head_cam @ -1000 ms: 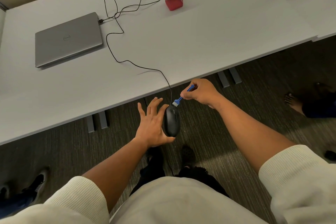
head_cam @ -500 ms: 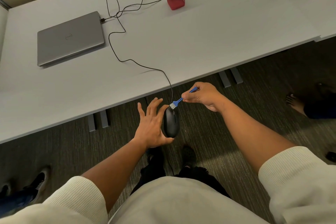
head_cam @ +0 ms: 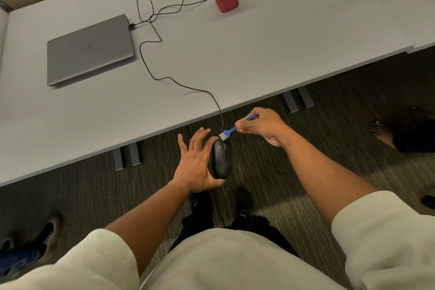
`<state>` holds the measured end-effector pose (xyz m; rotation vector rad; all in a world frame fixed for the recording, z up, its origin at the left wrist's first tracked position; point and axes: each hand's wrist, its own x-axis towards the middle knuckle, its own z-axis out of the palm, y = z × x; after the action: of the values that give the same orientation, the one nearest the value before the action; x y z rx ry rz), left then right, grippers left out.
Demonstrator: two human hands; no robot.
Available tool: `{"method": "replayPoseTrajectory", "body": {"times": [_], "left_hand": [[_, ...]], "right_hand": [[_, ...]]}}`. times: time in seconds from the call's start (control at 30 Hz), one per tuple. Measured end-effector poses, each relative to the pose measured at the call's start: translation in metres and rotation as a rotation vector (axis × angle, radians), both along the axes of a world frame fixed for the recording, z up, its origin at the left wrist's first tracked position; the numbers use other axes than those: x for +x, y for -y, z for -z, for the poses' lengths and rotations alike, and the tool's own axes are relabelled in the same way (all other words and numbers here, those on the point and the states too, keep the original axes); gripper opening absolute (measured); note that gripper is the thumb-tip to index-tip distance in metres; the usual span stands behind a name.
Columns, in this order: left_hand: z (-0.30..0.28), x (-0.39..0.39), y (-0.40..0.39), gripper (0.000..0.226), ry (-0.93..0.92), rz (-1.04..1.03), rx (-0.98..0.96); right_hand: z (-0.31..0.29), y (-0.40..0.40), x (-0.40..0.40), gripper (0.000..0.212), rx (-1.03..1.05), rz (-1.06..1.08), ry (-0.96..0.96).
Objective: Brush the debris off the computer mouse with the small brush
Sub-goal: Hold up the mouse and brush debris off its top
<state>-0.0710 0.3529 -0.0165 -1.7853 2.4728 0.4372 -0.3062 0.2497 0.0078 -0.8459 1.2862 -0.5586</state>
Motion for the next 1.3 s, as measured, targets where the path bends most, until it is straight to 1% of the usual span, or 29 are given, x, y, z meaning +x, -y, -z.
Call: {"method": "replayPoseTrajectory", "body": {"times": [0.07,0.2,0.23,0.33,0.4,0.47,0.57,0.6,0.63,0.77,0.83,0.9,1.0,1.07,1.13,1.23,1.3], "left_hand": [[0.000,0.000,0.000,0.120,-0.011,0.001,-0.006],[-0.001,0.004,-0.003,0.120,-0.028,-0.004,-0.017],[-0.001,0.005,-0.003,0.120,-0.033,-0.007,-0.019],[-0.001,0.007,-0.004,0.121,-0.045,-0.011,-0.013],[-0.001,0.007,-0.005,0.121,-0.048,-0.010,-0.010],[-0.001,0.008,-0.007,0.120,-0.050,-0.009,-0.010],[0.000,0.009,-0.010,0.120,-0.069,-0.018,-0.013],[-0.001,0.009,-0.011,0.120,-0.070,-0.022,-0.014],[-0.001,0.010,-0.011,0.120,-0.067,-0.026,-0.013],[-0.001,0.009,-0.013,0.121,-0.062,-0.033,-0.016],[-0.001,0.009,-0.014,0.121,-0.068,-0.036,-0.019],[-0.002,0.009,-0.015,0.121,-0.064,-0.037,-0.019],[-0.003,0.009,-0.017,0.121,-0.061,-0.040,-0.016],[-0.003,0.011,-0.019,0.121,-0.062,-0.043,-0.018],[-0.003,0.012,-0.020,0.121,-0.061,-0.045,-0.017],[-0.004,0.010,-0.022,0.121,-0.067,-0.048,-0.023],[-0.004,0.009,-0.023,0.121,-0.066,-0.045,-0.027]], "right_hand": [[0.002,-0.002,0.003,0.026,0.005,-0.036,-0.031],[0.005,-0.004,0.002,0.023,-0.024,0.021,-0.194],[0.005,-0.004,0.000,0.023,-0.028,0.029,-0.194],[0.002,-0.004,-0.003,0.025,0.011,0.016,-0.055],[-0.001,-0.006,-0.002,0.028,0.044,-0.030,0.011],[0.000,-0.007,0.000,0.030,0.049,-0.071,0.000],[0.005,-0.008,0.001,0.027,-0.006,-0.056,-0.141],[0.006,-0.009,0.000,0.027,-0.014,-0.050,-0.161],[0.006,-0.009,0.000,0.027,-0.009,-0.049,-0.147],[0.000,-0.014,-0.003,0.031,0.091,-0.081,0.059],[-0.001,-0.018,-0.002,0.029,0.104,-0.144,0.072],[0.002,-0.022,0.000,0.027,0.085,-0.156,0.017],[0.009,-0.025,0.002,0.023,-0.011,-0.057,-0.195],[0.013,-0.025,0.000,0.021,-0.062,-0.001,-0.260],[0.011,-0.025,-0.003,0.022,-0.049,-0.007,-0.185],[0.005,-0.028,-0.004,0.027,0.030,-0.064,0.003],[0.004,-0.030,-0.001,0.029,0.041,-0.126,0.001]]}}
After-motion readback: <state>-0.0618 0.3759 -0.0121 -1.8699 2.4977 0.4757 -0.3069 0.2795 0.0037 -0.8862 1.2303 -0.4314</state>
